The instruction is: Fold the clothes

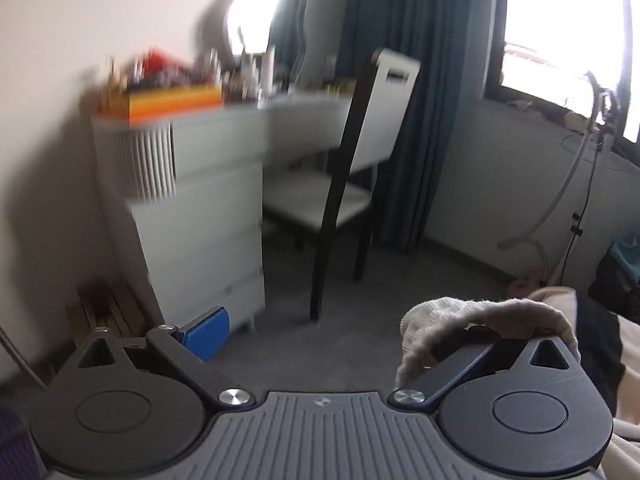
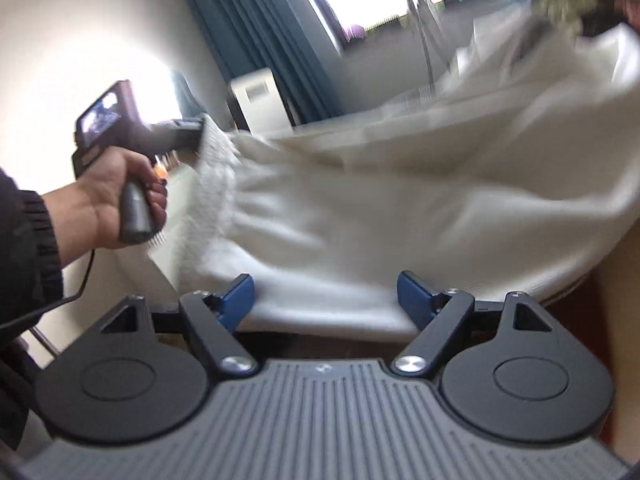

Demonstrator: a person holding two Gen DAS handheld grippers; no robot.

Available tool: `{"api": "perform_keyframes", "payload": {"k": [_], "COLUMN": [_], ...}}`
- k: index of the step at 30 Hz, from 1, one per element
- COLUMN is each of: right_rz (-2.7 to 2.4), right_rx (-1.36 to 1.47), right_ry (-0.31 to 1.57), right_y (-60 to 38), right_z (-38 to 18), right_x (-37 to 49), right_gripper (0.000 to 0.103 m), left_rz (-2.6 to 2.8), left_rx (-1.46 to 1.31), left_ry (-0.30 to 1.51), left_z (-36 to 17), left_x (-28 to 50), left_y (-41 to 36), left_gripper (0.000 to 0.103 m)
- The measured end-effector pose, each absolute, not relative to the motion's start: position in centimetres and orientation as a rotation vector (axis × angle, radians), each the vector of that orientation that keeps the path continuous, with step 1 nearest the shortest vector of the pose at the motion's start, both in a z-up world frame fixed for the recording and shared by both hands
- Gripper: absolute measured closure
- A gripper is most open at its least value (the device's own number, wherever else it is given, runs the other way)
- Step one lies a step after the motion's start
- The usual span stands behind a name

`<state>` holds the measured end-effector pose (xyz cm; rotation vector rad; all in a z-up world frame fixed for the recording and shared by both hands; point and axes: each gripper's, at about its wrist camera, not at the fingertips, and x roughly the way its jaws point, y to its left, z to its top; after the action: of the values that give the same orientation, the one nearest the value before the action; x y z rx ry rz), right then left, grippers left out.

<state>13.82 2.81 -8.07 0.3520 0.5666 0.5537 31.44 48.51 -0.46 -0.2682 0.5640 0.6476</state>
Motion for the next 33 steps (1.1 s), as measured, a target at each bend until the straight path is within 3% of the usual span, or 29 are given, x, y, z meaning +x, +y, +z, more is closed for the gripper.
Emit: {"api": "perform_keyframes", "payload": {"k": [4,8,15,23,33], "right_rz": [0.589,0.623,0.622,0.572,0.319], "right_rx": [0.303,0.274,0.24,0.156,0.184], "right_ry": [0.578,0.596,0.531,0.384,0.293], "right_y": [3.2,2.5,-1.2,-8.7,-23.1], "right_z": [-7.4,-6.0,-1.9,3.3,7.0], "right_x": [14.0,13.6,8.1,2.9,0.4], "right_gripper": [0.021,0.021,0.021,0.022,0.022], "left_rz": [0.613,0.555,0.558,0.402,0.115], "left_rx": [-0.25,-0.208,-0.2,-0.307,-0.229], "left_ry": [0.787,0.89,0.811,0.644,0.616], "left_z": [-4.0,-3.7,1.0,8.5,9.9], "left_x": [31.6,28.3,16.9,6.1,4.2], "left_y": [50.5,50.1,46.2,34.2,14.7], "left_gripper": [0.003,0.002,0.001,0.001,0.0]}}
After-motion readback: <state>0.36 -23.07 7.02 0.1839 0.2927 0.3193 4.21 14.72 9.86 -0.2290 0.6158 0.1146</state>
